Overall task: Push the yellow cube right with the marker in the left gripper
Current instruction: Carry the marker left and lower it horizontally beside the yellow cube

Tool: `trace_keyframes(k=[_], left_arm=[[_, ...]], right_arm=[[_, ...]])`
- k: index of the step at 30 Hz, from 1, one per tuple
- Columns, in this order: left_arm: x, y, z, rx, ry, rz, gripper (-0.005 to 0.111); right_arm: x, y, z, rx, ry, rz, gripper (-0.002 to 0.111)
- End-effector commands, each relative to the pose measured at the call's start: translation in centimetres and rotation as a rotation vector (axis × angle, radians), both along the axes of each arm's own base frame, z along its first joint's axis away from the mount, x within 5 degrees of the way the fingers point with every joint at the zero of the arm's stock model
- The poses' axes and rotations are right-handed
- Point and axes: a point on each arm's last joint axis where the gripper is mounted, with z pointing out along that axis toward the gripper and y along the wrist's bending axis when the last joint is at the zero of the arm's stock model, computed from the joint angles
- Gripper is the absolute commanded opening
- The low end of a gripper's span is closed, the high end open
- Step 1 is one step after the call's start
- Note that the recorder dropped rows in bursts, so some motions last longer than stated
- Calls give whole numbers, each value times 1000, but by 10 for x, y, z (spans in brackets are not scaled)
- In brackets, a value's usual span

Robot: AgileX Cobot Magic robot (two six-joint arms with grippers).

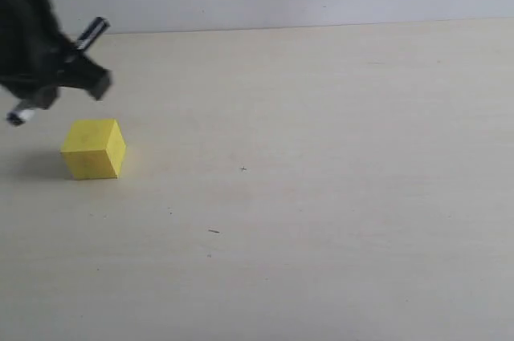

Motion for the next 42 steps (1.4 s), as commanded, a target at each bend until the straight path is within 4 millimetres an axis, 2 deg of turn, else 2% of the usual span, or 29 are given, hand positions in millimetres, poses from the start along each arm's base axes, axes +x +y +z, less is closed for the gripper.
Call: trace_keyframes(k=[1, 3, 5, 10, 14, 18, 21, 27, 30, 37, 42], left_arm=[[-21, 74, -1, 49, 4, 48, 0], [-22, 91, -13, 52, 18, 89, 0], [-14, 95, -20, 53, -16, 56, 0], [16, 106, -38, 129, -50, -205, 0], [35, 134, -61, 241, 46, -411, 0], [48, 167, -87, 275, 126, -529, 0], [56, 180, -106, 303, 169, -680, 0], [74, 185, -149, 302, 180, -817, 0], [80, 183, -162, 306, 165, -857, 0], [87, 182, -165, 344, 108, -916, 0], [84, 183, -166, 340, 149, -938, 0]], right_arm=[[0, 0, 0, -5, -12, -3, 0], [0, 0, 0, -5, -12, -3, 0], [0, 0, 0, -5, -12, -3, 0], [0, 0, 0, -7, -12, -3, 0], [0, 0, 0, -7, -12, -3, 0], [0, 0, 0, -7, -12, -3, 0], [0, 0, 0, -7, -12, -3, 0], [0, 0, 0, -7, -12, -3, 0], [0, 0, 0, -7, -12, -3, 0], [0, 0, 0, -7, -12, -3, 0], [0, 0, 0, -7, -12, -3, 0]])
